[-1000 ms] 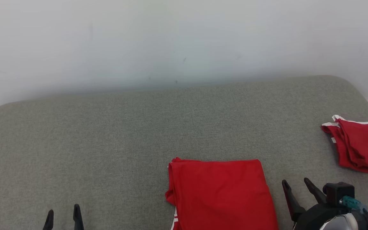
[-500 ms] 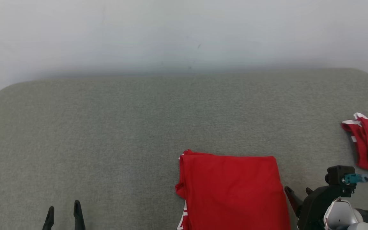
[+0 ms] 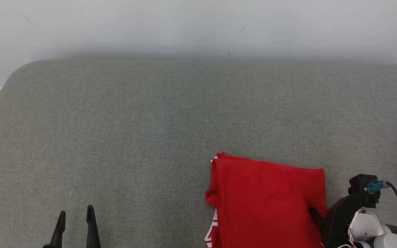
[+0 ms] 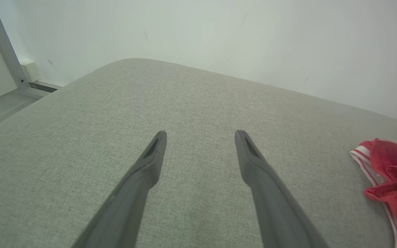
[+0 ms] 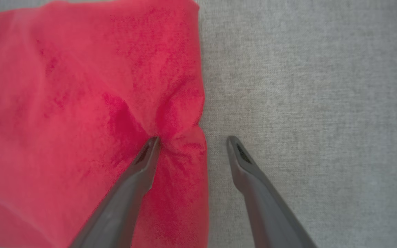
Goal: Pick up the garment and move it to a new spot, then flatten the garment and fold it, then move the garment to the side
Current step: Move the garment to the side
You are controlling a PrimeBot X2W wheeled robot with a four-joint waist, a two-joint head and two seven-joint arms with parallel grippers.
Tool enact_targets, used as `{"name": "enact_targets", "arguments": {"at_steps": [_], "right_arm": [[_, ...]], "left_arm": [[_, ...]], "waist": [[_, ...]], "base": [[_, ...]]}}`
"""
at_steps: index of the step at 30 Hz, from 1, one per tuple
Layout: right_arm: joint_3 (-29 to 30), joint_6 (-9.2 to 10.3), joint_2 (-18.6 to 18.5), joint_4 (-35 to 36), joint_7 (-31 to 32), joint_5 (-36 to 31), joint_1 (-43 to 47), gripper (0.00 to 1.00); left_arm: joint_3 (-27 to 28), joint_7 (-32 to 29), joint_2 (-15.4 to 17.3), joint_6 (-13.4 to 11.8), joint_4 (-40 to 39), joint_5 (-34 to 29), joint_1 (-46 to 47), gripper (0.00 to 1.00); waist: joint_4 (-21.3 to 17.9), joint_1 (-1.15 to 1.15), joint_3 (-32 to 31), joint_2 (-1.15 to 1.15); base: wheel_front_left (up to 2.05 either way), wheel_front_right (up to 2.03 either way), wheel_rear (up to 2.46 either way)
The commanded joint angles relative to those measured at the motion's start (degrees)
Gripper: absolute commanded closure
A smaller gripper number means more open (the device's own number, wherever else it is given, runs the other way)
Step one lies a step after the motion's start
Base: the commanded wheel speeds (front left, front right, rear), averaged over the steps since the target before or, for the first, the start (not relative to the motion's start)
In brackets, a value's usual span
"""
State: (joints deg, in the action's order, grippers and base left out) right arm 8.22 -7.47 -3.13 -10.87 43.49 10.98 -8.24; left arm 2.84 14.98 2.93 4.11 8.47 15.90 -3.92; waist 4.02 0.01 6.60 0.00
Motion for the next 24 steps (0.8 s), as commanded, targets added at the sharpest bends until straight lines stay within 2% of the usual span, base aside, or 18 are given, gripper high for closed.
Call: {"name": "enact_targets", "arguments": {"at_steps": [1,5,6,7,8,12,19,24], "right_arm": [[0.1,0.00,0.2,-0.8,0.6,0.0,-0.6,0.00],[-0.8,0.00,0.3,-3.3,2.1,-1.3,-0.9,0.00],[-1.0,0.00,0.4,-3.7,2.3,-1.5,-1.1,0.26],[-1.3,-0.01,0.4,-3.8,2.3,-1.6,-1.4,0.58],[-1.6,-0.01,0.3,-3.8,2.3,-1.9,-1.8,1.00],[-2.9,0.00,-1.0,-3.0,2.6,-2.5,-3.4,1.00],[-8.3,0.00,-7.3,1.2,5.5,-1.7,-10.5,1.00],[-10.0,0.00,-11.3,2.8,8.6,0.6,-16.7,1.00]], "left_arm": [[-0.1,0.3,-0.1,0.2,-0.2,0.2,0.9,0.00],[-0.6,0.3,-0.1,0.3,-0.1,0.3,1.7,0.00],[-0.7,0.3,-0.1,0.2,-0.2,0.4,1.8,0.00],[-0.8,0.3,-0.1,0.2,-0.2,0.4,1.9,0.00],[-0.9,0.3,-0.1,0.1,-0.3,0.5,2.0,0.00],[-0.9,0.3,-0.1,-0.1,-0.6,0.8,2.6,0.00],[-1.6,0.2,-0.1,-0.4,-2.5,1.3,4.1,0.00],[-2.2,0.2,-0.1,-0.4,-3.4,1.6,5.4,0.00]], "waist": [[1.1,-0.01,1.2,0.00],[1.8,-0.01,2.3,0.00],[1.9,-0.01,2.6,0.00],[1.9,-0.01,2.8,0.00],[1.9,-0.01,3.0,0.00],[1.7,-0.01,3.7,0.00],[-0.9,-0.01,5.4,0.00],[-3.8,-0.01,6.9,0.00]], "base": [[0.00,0.00,0.00],[0.00,0.00,0.00],[0.00,0.00,0.00],[0.00,0.00,0.00],[0.00,0.00,0.00],[0.00,0.00,0.00],[0.00,0.00,0.00],[0.00,0.00,0.00]]}}
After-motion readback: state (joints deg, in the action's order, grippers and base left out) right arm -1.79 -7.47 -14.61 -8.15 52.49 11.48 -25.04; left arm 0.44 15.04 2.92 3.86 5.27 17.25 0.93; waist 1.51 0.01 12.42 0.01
